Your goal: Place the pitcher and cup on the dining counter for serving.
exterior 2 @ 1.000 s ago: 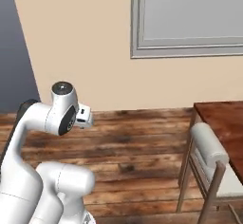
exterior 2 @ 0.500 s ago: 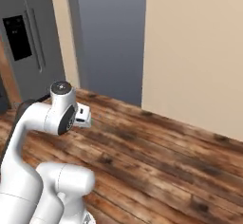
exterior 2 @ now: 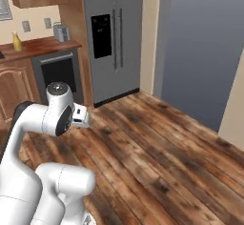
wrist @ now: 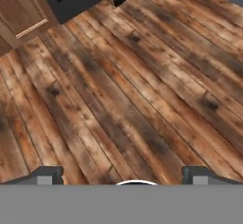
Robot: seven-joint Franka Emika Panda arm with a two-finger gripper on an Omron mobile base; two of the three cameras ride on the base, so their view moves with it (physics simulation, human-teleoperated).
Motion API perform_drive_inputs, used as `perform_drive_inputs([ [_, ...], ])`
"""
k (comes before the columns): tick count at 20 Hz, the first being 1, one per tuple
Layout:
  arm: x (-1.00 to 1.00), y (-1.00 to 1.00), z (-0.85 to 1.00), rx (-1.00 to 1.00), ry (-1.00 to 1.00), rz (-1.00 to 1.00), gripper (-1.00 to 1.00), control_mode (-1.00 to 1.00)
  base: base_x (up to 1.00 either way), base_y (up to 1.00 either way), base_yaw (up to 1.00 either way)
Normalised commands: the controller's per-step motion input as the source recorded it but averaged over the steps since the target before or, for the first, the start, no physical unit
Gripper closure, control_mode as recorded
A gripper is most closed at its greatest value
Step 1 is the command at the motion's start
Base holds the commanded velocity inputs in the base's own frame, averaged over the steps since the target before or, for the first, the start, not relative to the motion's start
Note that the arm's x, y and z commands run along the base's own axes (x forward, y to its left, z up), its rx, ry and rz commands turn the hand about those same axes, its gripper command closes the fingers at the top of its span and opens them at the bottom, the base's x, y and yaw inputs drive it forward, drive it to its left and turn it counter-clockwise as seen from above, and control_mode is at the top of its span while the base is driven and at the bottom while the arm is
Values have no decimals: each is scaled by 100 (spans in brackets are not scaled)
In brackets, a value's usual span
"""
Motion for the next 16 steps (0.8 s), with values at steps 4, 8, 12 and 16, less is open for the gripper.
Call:
perform_drive_inputs([
  [4,0,0,0,0,0,0,-100,100,100,27,51],
  [8,0,0,0,0,0,0,-100,100,100,18,46],
  [12,0,0,0,0,0,0,-100,100,100,11,33],
  [16,0,0,0,0,0,0,-100,100,100,6,24],
])
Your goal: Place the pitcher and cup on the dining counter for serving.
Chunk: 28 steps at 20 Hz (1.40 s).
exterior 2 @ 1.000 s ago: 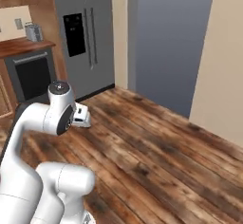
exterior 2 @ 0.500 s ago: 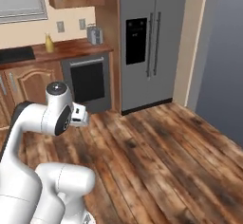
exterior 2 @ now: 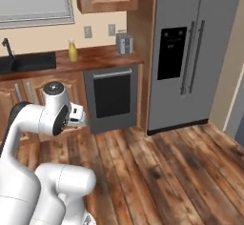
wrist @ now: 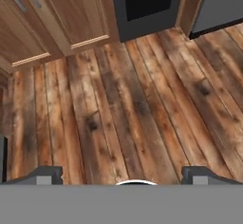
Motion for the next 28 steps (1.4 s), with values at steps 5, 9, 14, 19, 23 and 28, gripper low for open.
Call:
perform_drive_inputs([
  [5,0,0,0,0,0,0,-100,100,100,0,22],
  [9,0,0,0,0,0,0,-100,100,100,0,27],
  [14,0,0,0,0,0,0,-100,100,100,-10,36],
  [19,0,0,0,0,0,0,-100,100,99,-10,36],
  [23,0,0,0,0,0,0,-100,100,83,-20,22],
  [28,0,0,0,0,0,0,-100,100,66,-21,9],
])
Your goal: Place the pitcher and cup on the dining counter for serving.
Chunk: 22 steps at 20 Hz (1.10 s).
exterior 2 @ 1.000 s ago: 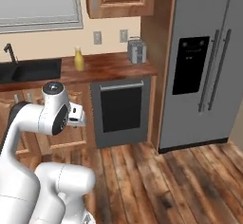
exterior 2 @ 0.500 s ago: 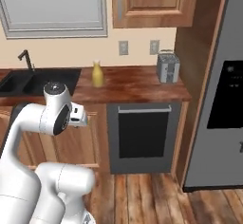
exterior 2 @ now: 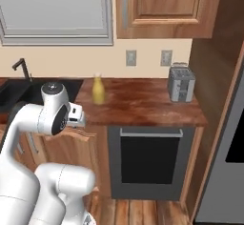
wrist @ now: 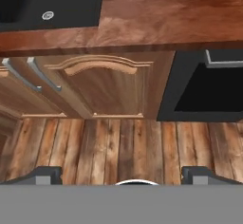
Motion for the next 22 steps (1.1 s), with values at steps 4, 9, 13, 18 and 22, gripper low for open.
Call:
perform_drive_inputs([
  [4,0,0,0,0,0,0,-100,100,60,-18,7],
  [9,0,0,0,0,0,0,-100,100,56,-30,11],
  [13,0,0,0,0,0,0,-100,100,49,-64,19],
  [18,0,0,0,0,0,0,-100,100,45,-62,15],
  [22,0,0,0,0,0,0,-100,100,55,-5,0],
])
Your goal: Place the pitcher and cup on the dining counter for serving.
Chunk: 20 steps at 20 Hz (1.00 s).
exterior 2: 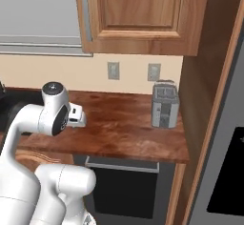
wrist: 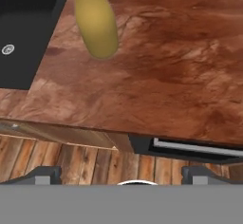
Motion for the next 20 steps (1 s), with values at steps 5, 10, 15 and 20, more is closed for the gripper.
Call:
perform_drive_inputs([
  [5,0,0,0,0,0,0,-100,100,33,3,0],
  [10,0,0,0,0,0,0,-100,100,0,29,0],
  [15,0,0,0,0,0,0,-100,100,0,39,0],
  [20,0,0,0,0,0,0,-100,100,12,16,0],
])
